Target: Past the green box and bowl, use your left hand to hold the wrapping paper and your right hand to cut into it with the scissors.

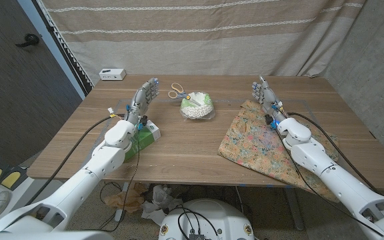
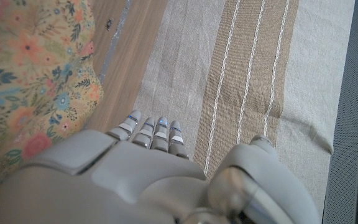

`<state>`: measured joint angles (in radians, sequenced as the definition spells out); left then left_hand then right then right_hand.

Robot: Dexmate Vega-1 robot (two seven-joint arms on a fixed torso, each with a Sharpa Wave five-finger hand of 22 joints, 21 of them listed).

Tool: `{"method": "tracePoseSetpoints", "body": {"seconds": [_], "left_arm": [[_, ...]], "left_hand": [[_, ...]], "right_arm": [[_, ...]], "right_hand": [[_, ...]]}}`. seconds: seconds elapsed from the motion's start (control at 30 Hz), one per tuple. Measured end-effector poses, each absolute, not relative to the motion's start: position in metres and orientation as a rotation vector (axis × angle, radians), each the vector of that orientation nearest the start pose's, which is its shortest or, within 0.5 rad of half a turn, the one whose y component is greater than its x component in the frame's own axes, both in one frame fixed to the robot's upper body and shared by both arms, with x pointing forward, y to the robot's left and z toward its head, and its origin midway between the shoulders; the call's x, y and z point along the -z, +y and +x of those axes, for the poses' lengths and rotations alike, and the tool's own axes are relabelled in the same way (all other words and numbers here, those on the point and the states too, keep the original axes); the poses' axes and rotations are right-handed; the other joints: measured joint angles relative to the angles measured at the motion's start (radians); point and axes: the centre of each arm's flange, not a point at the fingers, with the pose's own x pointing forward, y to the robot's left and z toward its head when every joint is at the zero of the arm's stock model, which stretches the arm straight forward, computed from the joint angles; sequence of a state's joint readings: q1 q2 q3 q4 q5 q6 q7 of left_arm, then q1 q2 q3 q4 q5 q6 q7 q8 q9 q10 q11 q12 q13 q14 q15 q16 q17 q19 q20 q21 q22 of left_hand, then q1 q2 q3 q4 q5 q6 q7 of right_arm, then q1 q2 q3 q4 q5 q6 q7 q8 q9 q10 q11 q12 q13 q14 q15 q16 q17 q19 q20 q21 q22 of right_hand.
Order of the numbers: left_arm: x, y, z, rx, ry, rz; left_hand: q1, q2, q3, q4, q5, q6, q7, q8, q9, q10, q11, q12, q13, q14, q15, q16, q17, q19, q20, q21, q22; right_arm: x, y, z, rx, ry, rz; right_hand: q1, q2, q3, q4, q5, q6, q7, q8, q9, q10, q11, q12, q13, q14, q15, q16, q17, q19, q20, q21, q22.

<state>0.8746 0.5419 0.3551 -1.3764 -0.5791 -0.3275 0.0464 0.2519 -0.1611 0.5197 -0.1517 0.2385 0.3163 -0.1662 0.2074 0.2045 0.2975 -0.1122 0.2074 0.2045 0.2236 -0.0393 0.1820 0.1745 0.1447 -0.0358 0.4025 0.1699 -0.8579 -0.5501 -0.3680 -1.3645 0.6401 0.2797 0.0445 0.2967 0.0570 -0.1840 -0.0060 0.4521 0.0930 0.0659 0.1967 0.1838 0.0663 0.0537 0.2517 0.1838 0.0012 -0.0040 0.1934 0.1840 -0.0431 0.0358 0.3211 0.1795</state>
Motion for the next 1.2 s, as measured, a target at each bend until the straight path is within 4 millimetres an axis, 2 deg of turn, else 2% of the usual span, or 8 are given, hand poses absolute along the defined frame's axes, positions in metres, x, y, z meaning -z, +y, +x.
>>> {"method": "tracePoseSetpoints", "body": {"seconds": [0.37, 0.47, 0.53, 0.57, 0.7, 0.83, 1.03, 1.2], "left_arm": [[0.009, 0.29, 0.629, 0.128, -0.7, 0.057], [0.007, 0.291, 0.628, 0.128, -0.705, 0.066], [0.004, 0.294, 0.626, 0.123, -0.71, 0.082], [0.002, 0.295, 0.625, 0.122, -0.712, 0.088], [-0.004, 0.299, 0.623, 0.115, -0.711, 0.123], [-0.009, 0.302, 0.622, 0.1, -0.704, 0.169], [-0.025, 0.308, 0.614, 0.075, -0.714, 0.265], [-0.027, 0.31, 0.613, 0.051, -0.706, 0.318]], "left_hand": [[0.004, 0.004, 0.0, 0.0, 0.0, 0.015, 0.0, 0.008, 0.0, 0.002, -0.002, 0.004, -0.004, 0.0, 0.0, 0.0, 0.0, 0.004, -0.004, -0.007, 0.0], [0.009, -0.001, 0.0, 0.0, 0.0, 0.019, -0.002, 0.008, 0.0, 0.01, -0.002, 0.004, -0.005, 0.0, 0.0, 0.0, 0.0, 0.005, -0.005, -0.007, 0.0], [0.014, 0.003, 0.0, 0.0, 0.006, 0.02, -0.001, 0.008, 0.0, 0.018, -0.001, 0.004, -0.005, 0.0, 0.0, 0.0, 0.0, 0.005, -0.005, -0.007, 0.0], [0.013, 0.002, -0.003, -0.003, 0.006, 0.023, 0.002, 0.008, 0.0, 0.023, -0.002, 0.004, -0.005, 0.0, 0.0, 0.0, 0.0, 0.005, -0.005, -0.013, 0.0], [0.017, 0.006, -0.004, -0.004, 0.01, 0.036, 0.0, 0.008, 0.0, 0.042, -0.009, 0.011, -0.005, 0.0, 0.0, 0.0, 0.0, 0.011, 0.0, -0.015, 0.0], [0.03, 0.009, 0.0, -0.009, 0.012, 0.048, -0.002, 0.015, 0.0, 0.071, -0.032, 0.024, -0.005, 0.0, 0.0, 0.007, 0.0, 0.011, 0.0, -0.023, 0.0], [0.045, 0.005, 0.004, -0.013, 0.017, 0.065, -0.003, 0.021, 0.0, 0.097, -0.046, 0.029, -0.005, 0.005, -0.005, 0.007, 0.0, 0.016, -0.005, -0.033, 0.0], [0.054, 0.006, 0.004, -0.013, 0.02, 0.083, 0.001, 0.023, 0.0, 0.112, -0.043, 0.035, -0.005, 0.011, 0.0, 0.007, 0.0, 0.016, -0.006, -0.037, 0.0]], "right_arm": [[0.015, -0.292, 0.639, -0.249, -0.624, -0.023], [0.015, -0.293, 0.639, -0.242, -0.623, -0.026], [0.012, -0.289, 0.636, -0.246, -0.629, -0.035], [0.012, -0.288, 0.636, -0.243, -0.627, -0.04], [0.011, -0.279, 0.634, -0.252, -0.632, -0.064], [0.011, -0.272, 0.633, -0.262, -0.634, -0.065], [0.008, -0.268, 0.634, -0.261, -0.642, -0.079], [0.005, -0.269, 0.634, -0.25, -0.649, -0.091]], "right_hand": [[0.005, 0.005, -0.004, -0.004, 0.007, 0.002, -0.002, 0.0, 0.0, 0.006, -0.006, 0.0, 0.0, -0.002, -0.002, 0.0, -0.001, 0.001, 0.0, -0.008, 0.0], [0.022, 0.004, -0.004, -0.011, 0.011, 0.005, -0.005, 0.0, 0.0, 0.007, -0.007, -0.005, 0.003, 0.008, -0.011, 0.0, -0.003, 0.077, 0.039, 0.005, 0.0], [0.022, 0.004, -0.003, -0.012, 0.011, 0.005, -0.005, 0.0, 0.0, 0.007, -0.007, -0.005, 0.005, 0.012, -0.014, 0.0, -0.003, 0.095, 0.052, 0.008, 0.0], [0.022, 0.004, -0.005, -0.014, 0.013, 0.005, -0.005, 0.0, 0.0, 0.007, -0.007, -0.005, 0.005, 0.014, -0.012, 0.0, -0.003, 0.095, 0.051, 0.007, 0.0], [0.028, 0.009, -0.007, -0.016, 0.018, 0.005, -0.005, 0.0, 0.0, 0.013, -0.013, -0.005, 0.005, 0.015, -0.01, 0.0, 0.0, 0.052, 0.014, -0.021, 0.0], [0.028, 0.009, -0.007, -0.016, 0.018, 0.005, -0.005, 0.0, 0.0, 0.012, -0.013, -0.005, 0.005, 0.007, -0.003, -0.005, -0.002, 0.035, -0.004, -0.029, 0.0], [0.043, 0.007, -0.007, -0.024, 0.018, 0.005, -0.005, 0.0, 0.0, 0.012, -0.013, -0.012, 0.005, 0.004, -0.007, -0.009, -0.003, 0.029, -0.009, -0.036, 0.0], [0.044, 0.006, -0.007, -0.025, 0.025, 0.006, -0.006, 0.0, 0.0, 0.018, -0.018, -0.012, 0.005, -0.002, -0.012, -0.009, -0.003, 0.025, -0.014, -0.04, 0.0]]}}
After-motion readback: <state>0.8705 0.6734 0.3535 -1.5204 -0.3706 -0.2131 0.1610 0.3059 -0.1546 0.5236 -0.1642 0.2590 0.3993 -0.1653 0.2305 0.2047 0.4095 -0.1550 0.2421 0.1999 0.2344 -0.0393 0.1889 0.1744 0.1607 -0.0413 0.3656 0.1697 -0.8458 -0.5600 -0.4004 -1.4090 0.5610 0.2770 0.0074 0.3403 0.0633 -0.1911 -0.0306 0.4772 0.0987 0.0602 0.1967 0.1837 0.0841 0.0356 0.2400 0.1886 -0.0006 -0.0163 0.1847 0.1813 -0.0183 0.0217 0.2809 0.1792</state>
